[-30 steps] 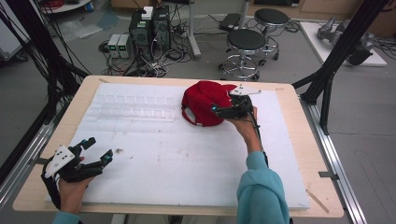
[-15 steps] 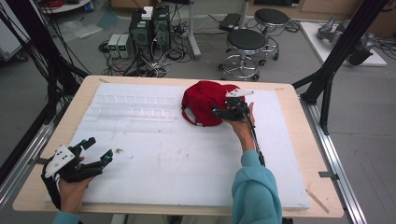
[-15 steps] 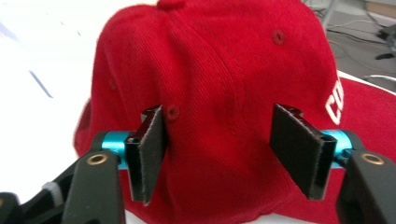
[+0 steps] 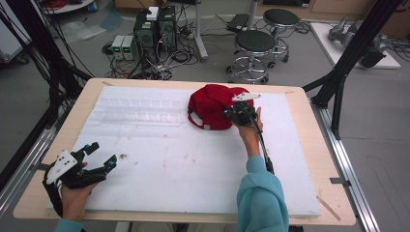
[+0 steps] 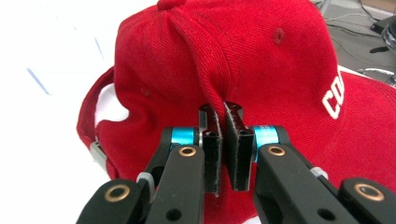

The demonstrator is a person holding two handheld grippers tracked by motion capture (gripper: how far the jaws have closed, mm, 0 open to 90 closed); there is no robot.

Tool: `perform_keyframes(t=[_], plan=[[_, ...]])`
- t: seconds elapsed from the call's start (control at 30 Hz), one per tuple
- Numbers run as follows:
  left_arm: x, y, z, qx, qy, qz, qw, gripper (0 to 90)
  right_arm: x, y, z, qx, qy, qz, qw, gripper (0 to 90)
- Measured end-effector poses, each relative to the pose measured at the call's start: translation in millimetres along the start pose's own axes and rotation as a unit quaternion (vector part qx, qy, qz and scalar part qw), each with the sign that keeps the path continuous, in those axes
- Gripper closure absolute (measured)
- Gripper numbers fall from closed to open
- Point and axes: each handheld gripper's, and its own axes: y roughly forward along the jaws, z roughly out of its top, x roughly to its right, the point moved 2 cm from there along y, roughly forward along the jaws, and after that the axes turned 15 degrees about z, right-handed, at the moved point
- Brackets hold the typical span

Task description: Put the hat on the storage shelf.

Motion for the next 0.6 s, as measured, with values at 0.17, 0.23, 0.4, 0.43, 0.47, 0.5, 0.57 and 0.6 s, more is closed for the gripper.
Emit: perform_keyframes(t=[0.17, 0.23, 0.4, 0.43, 0.47, 0.5, 0.57, 0.6], plan=[[0.1, -0.1, 0.0, 0.0, 0.001, 0.0, 1.0, 15.2, -3.8, -5.3, 1.1, -0.002, 0.019, 0.008, 0.9998, 86.6], [0.1, 0.0, 0.0, 0.0, 0.001, 0.0, 1.0, 15.2, -6.4, -7.1, 1.1, 0.002, 0.014, 0.014, 0.9998, 87.0], [0.4, 0.0, 0.0, 0.001, 0.001, 0.0, 1.0, 15.2, -12.8, -12.7, -0.7, 0.003, 0.017, 0.024, 0.9996, 87.4], [0.3, -0.1, 0.0, 0.0, 0.001, 0.0, 1.0, 15.2, -14.4, -14.2, -1.4, 0.004, 0.019, 0.027, 0.9995, 87.4], [0.3, -0.1, 0.0, 0.0, 0.001, 0.0, 1.0, 15.2, -15.7, -15.8, -2.2, 0.006, 0.016, 0.028, 0.9995, 87.4], [0.4, 0.0, 0.0, 0.001, 0.001, 0.0, 1.0, 15.2, -17.3, -17.4, -3.0, 0.006, 0.017, 0.032, 0.9993, 87.4], [0.5, -0.1, 0.0, 0.001, 0.001, 0.0, 1.0, 15.2, -21.4, -21.1, -4.5, 0.006, 0.02, 0.035, 0.9992, 87.4], [0.6, -0.2, 0.0, 0.001, 0.001, 0.0, 1.0, 15.2, -23.8, -23.3, -5.5, 0.006, 0.019, 0.035, 0.9992, 87.4]])
